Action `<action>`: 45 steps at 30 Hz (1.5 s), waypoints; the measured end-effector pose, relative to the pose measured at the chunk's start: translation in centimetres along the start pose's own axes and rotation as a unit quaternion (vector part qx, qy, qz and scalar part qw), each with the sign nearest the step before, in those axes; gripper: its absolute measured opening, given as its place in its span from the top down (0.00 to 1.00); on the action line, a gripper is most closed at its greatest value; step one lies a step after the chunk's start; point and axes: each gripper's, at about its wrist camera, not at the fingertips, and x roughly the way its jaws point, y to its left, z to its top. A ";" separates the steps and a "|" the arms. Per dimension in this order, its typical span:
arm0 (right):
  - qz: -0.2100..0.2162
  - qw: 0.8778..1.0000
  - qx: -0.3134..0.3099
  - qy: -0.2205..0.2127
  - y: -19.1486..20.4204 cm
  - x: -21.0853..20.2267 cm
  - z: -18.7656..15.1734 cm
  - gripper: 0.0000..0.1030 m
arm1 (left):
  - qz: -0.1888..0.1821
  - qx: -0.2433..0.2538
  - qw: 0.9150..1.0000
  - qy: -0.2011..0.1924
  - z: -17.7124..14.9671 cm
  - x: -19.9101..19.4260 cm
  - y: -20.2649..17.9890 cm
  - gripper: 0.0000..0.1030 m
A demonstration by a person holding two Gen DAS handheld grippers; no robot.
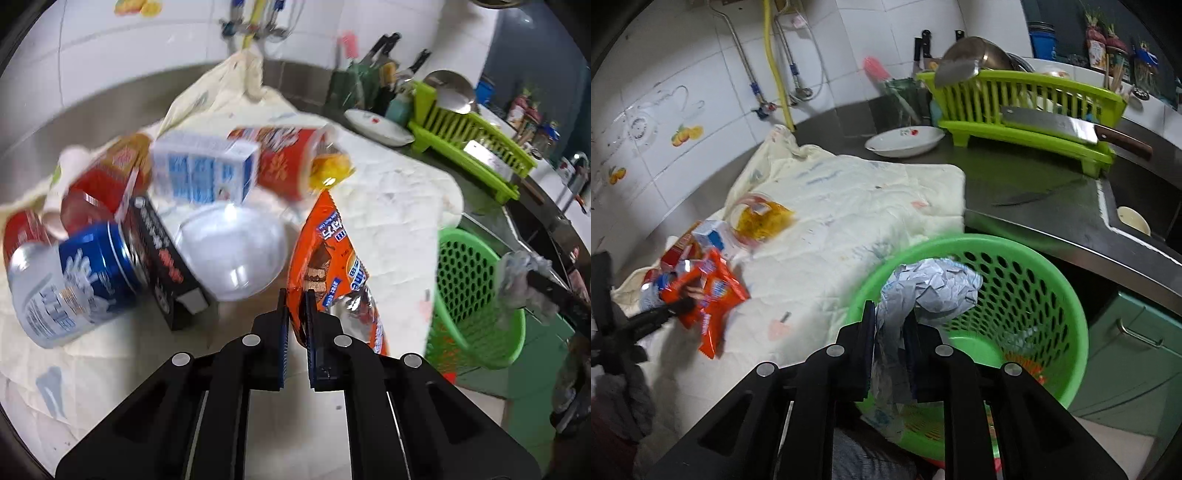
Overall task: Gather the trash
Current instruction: 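Drop grey plastic in basket with right tool while left tool grasps orange wrapper, then carry the orange snack wrapper over the green basket and open the left tool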
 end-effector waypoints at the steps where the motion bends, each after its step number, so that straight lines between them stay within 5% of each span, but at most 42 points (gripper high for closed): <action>1: 0.001 1.000 0.004 0.004 -0.4 0.2 -0.1 0.79 | -0.006 0.006 1.000 -0.005 0.3 -0.5 -0.5 0.93; 3: 0.000 1.000 0.015 0.007 -1.2 0.4 -0.2 0.65 | -0.015 0.019 1.000 -0.014 0.7 -1.1 -1.5 0.93; 9: -0.007 1.000 0.024 0.001 -2.6 -0.1 -0.3 0.53 | -0.062 0.051 0.997 -0.018 2.2 -1.2 -5.6 0.94; 27: -0.032 0.997 0.041 -0.052 -6.6 -6.8 -0.9 0.35 | -0.141 0.124 0.981 0.050 1.8 5.7 -18.4 0.92; 30: -0.028 0.997 0.045 -0.053 -6.8 -7.5 -1.0 0.35 | -0.141 0.126 0.980 0.061 1.3 6.5 -19.0 0.86; 32: -0.025 0.998 0.038 -0.053 -6.6 -7.8 -0.9 0.35 | -0.135 0.122 0.981 0.065 1.0 6.8 -19.2 0.62; 41: -0.021 0.998 -0.001 -0.059 -3.7 -8.6 -0.1 0.35 | -0.133 0.117 0.983 0.057 1.2 4.8 -17.6 0.61; 45: -0.003 0.998 -0.017 -0.066 -1.5 -8.1 0.3 0.35 | -0.106 0.120 0.986 0.041 1.2 2.4 -14.8 0.61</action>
